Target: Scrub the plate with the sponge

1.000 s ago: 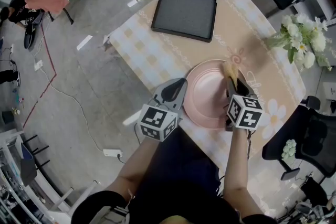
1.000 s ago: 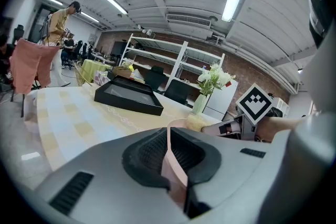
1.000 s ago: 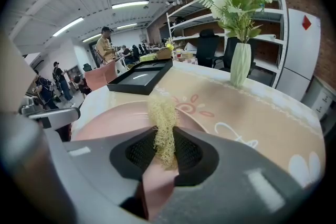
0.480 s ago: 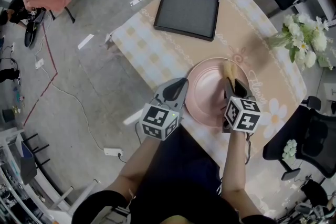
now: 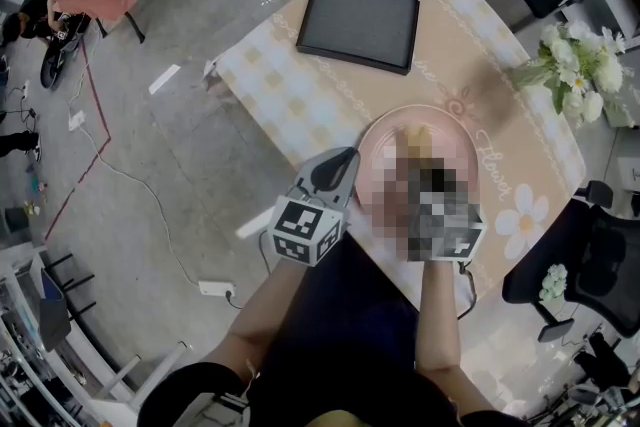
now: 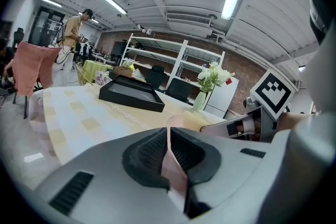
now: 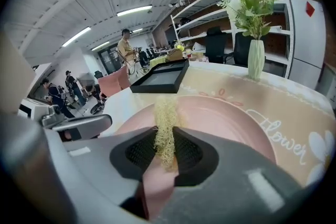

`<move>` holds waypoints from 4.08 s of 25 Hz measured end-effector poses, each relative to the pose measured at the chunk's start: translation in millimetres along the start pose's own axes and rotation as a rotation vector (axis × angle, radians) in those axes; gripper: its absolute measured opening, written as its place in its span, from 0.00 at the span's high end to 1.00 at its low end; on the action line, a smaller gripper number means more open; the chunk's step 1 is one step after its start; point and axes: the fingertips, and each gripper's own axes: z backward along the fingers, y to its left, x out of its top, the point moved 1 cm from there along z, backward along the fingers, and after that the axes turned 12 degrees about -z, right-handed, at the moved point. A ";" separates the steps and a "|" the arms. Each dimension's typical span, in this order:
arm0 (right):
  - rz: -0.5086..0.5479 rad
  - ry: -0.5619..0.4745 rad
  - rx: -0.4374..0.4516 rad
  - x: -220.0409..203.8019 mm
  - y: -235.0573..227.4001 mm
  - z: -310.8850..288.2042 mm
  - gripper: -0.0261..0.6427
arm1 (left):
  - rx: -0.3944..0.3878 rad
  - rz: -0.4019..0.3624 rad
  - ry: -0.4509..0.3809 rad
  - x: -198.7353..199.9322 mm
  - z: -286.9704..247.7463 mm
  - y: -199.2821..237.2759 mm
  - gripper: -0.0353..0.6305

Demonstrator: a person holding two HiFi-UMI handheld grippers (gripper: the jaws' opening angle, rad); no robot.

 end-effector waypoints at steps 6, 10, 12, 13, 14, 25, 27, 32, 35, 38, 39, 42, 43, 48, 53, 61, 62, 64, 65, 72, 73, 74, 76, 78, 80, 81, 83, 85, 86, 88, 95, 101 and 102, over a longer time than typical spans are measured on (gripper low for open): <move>0.006 0.015 0.065 -10.5 27.3 0.3 0.84 | 0.003 0.001 0.005 -5.4 5.1 -0.3 0.91; 0.013 0.039 0.100 -20.9 43.6 -1.2 0.84 | 0.003 0.003 0.010 -7.8 7.8 -0.5 0.91; 0.019 0.046 0.115 -24.0 50.4 -1.8 0.84 | 0.003 0.001 0.010 -8.1 9.0 0.1 0.91; 0.021 0.048 0.122 -25.0 53.3 -2.0 0.84 | 0.004 0.001 0.010 -8.1 9.6 0.7 0.91; 0.022 0.050 0.130 -25.9 56.3 -2.2 0.84 | 0.005 0.001 0.009 -8.1 10.1 1.4 0.91; 0.050 0.116 0.183 -43.4 76.8 -8.7 0.84 | 0.011 0.007 0.008 -9.6 11.6 7.5 0.91; 0.042 0.130 0.189 -45.3 76.7 -11.4 0.84 | 0.011 0.009 0.010 -10.2 11.3 8.0 0.91; 0.046 0.139 0.186 -48.2 76.2 -15.2 0.84 | 0.010 0.013 0.017 -12.8 9.8 9.0 0.91; 0.058 0.140 0.176 -48.5 75.3 -17.3 0.84 | 0.008 0.012 0.018 -12.5 8.7 9.2 0.91; 0.062 0.142 0.169 -47.1 73.9 -20.0 0.84 | 0.006 0.012 0.019 -11.9 7.2 10.2 0.91; 0.061 0.142 0.168 -46.5 73.2 -20.7 0.84 | 0.006 0.012 0.019 -11.7 6.7 10.3 0.91; 0.052 0.138 0.161 -44.7 70.9 -21.5 0.84 | 0.005 0.013 0.018 -11.2 6.1 10.1 0.91; 0.048 0.136 0.157 -44.2 70.1 -21.5 0.84 | 0.005 0.013 0.018 -11.0 6.2 10.0 0.91; 0.045 0.129 0.139 -39.7 64.6 -23.1 0.84 | 0.002 0.014 0.017 -10.6 6.0 11.0 0.91; 0.046 0.123 0.117 -35.0 56.0 -22.6 0.84 | 0.001 0.015 0.017 -10.9 5.8 10.7 0.91; 0.047 0.115 0.091 -29.2 47.9 -21.3 0.84 | -0.001 0.013 0.018 -10.5 5.6 10.7 0.91; 0.049 0.113 0.086 -28.4 46.0 -20.8 0.84 | 0.000 0.012 0.018 -10.4 5.5 10.6 0.91; 0.049 0.112 0.076 -26.8 42.0 -19.8 0.84 | 0.000 0.011 0.018 -10.2 5.1 10.6 0.91; 0.047 0.112 0.072 -26.0 40.0 -19.3 0.84 | 0.000 0.011 0.019 -10.1 5.0 10.6 0.91; 0.036 0.107 0.050 -21.9 29.7 -16.6 0.84 | -0.003 0.007 0.022 -10.2 4.7 9.9 0.91; 0.036 0.106 0.046 -21.5 28.2 -16.3 0.84 | -0.002 0.006 0.023 -10.4 4.7 9.9 0.91; 0.037 0.107 0.043 -21.0 26.7 -16.1 0.84 | -0.002 0.005 0.024 -10.5 4.6 9.9 0.91; 0.042 0.108 0.036 -19.9 23.8 -15.7 0.84 | -0.002 0.005 0.024 -10.8 4.4 10.0 0.91; 0.042 0.109 0.030 -18.7 20.8 -15.1 0.84 | -0.002 0.004 0.024 -10.9 4.2 9.8 0.91; 0.039 0.108 0.023 -17.6 17.7 -14.0 0.84 | -0.004 0.002 0.025 -11.0 4.1 9.3 0.91; 0.039 0.107 0.018 -16.8 15.9 -13.4 0.84 | -0.005 0.001 0.025 -10.9 4.0 9.1 0.91; 0.037 0.104 0.004 -15.2 11.5 -12.2 0.84 | -0.005 0.000 0.026 -10.9 4.0 9.0 0.91; 0.029 0.099 -0.008 -13.5 6.5 -10.9 0.84 | -0.005 0.000 0.026 -10.9 4.0 9.1 0.91; 0.025 0.097 -0.014 -12.7 3.9 -10.1 0.84 | -0.005 0.000 0.026 -10.9 4.0 9.2 0.91; 0.020 0.091 -0.028 -10.9 -1.6 -8.6 0.84 | -0.007 0.001 0.026 -11.0 4.0 9.1 0.91; 0.011 0.082 -0.062 -5.6 -16.6 -3.9 0.84 | -0.011 0.004 0.025 -10.6 4.2 8.7 0.91; 0.001 0.075 -0.090 -2.6 -28.9 -0.9 0.84 | -0.009 -0.001 0.025 -11.5 3.7 9.2 0.91; -0.001 0.073 -0.095 -2.1 -31.0 -0.1 0.84 | -0.009 -0.001 0.025 -11.5 3.7 9.1 0.91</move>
